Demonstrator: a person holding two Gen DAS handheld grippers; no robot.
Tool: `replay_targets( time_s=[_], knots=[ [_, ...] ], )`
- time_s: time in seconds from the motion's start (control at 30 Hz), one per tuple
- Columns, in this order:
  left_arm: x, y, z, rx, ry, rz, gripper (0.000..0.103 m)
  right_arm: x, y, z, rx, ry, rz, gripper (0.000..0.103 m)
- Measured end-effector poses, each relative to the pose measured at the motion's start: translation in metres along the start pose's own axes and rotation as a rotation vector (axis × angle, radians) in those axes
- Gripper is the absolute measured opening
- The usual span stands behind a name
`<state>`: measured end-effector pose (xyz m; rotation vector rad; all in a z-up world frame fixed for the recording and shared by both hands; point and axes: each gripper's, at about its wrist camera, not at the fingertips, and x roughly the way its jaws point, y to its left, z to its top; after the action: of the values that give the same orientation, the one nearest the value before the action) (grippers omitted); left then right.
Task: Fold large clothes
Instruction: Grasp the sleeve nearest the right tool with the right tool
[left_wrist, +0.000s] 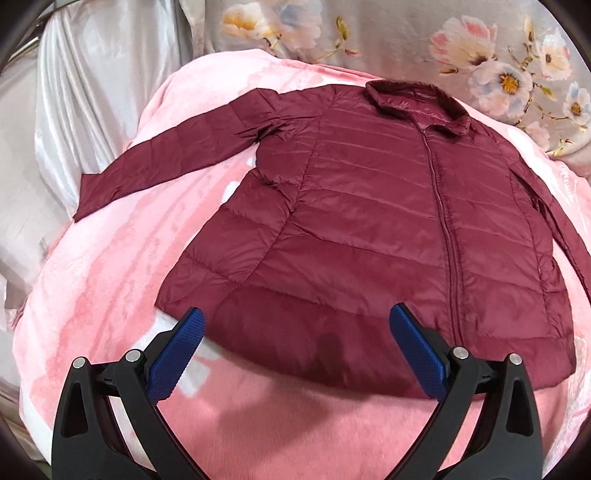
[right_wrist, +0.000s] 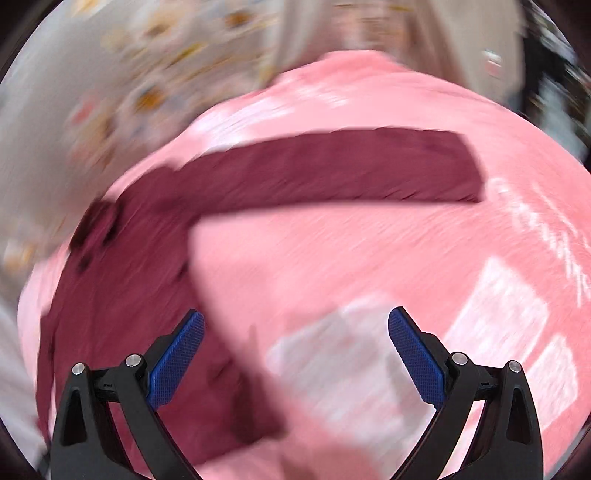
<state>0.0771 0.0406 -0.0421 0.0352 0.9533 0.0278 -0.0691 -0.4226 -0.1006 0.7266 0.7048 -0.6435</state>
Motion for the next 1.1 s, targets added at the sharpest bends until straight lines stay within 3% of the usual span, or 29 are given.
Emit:
replay_targets(
  time_s=[0.13, 0.23, 0.33, 0.4, 0.47, 0.53, 0.63, 0.73, 0.87, 1.0, 1.1],
  knots=[
    [0.015, -0.002, 0.009, -0.002, 0.013, -0.009, 0.098, 0.026, -0.04, 0.04, 0.128, -0.027, -0.061, 0.098],
    [0.023, -0.006, 0.017, 0.001, 0.015, -0.014, 0.098, 0.049, -0.067, 0.058, 0.225, -0.012, -0.05, 0.095],
    [0.031, -0.008, 0.025, 0.0, 0.012, -0.015, 0.098, 0.072, -0.087, 0.069, 0.319, -0.001, -0.067, 0.078],
    [0.037, -0.009, 0.031, -0.001, 0.014, -0.012, 0.098, 0.076, -0.09, 0.074, 0.321, -0.04, -0.099, 0.066],
    [0.043, -0.011, 0.036, -0.003, 0.016, -0.009, 0.098, 0.081, -0.09, 0.085, 0.3, -0.062, -0.142, 0.036],
    [0.048, -0.011, 0.042, -0.007, 0.015, -0.008, 0.098, 0.087, -0.091, 0.094, 0.309, -0.071, -0.128, 0.014],
    [0.054, -0.011, 0.052, -0.015, 0.009, -0.006, 0.098, 0.087, -0.08, 0.115, 0.301, -0.123, -0.098, 0.007],
    [0.058, -0.011, 0.061, -0.021, -0.001, -0.002, 0.098, 0.067, -0.035, 0.14, 0.21, -0.22, -0.013, 0.007],
    [0.064, -0.008, 0.07, -0.04, -0.006, 0.004, 0.098, 0.039, 0.064, 0.155, -0.005, -0.276, 0.182, 0.006],
    [0.068, -0.002, 0.074, -0.058, -0.008, 0.014, 0.098, 0.016, 0.183, 0.133, -0.283, -0.262, 0.404, 0.006],
    [0.07, 0.005, 0.075, -0.074, -0.01, 0.027, 0.098, 0.014, 0.267, 0.093, -0.474, -0.179, 0.559, 0.006]
  ],
)
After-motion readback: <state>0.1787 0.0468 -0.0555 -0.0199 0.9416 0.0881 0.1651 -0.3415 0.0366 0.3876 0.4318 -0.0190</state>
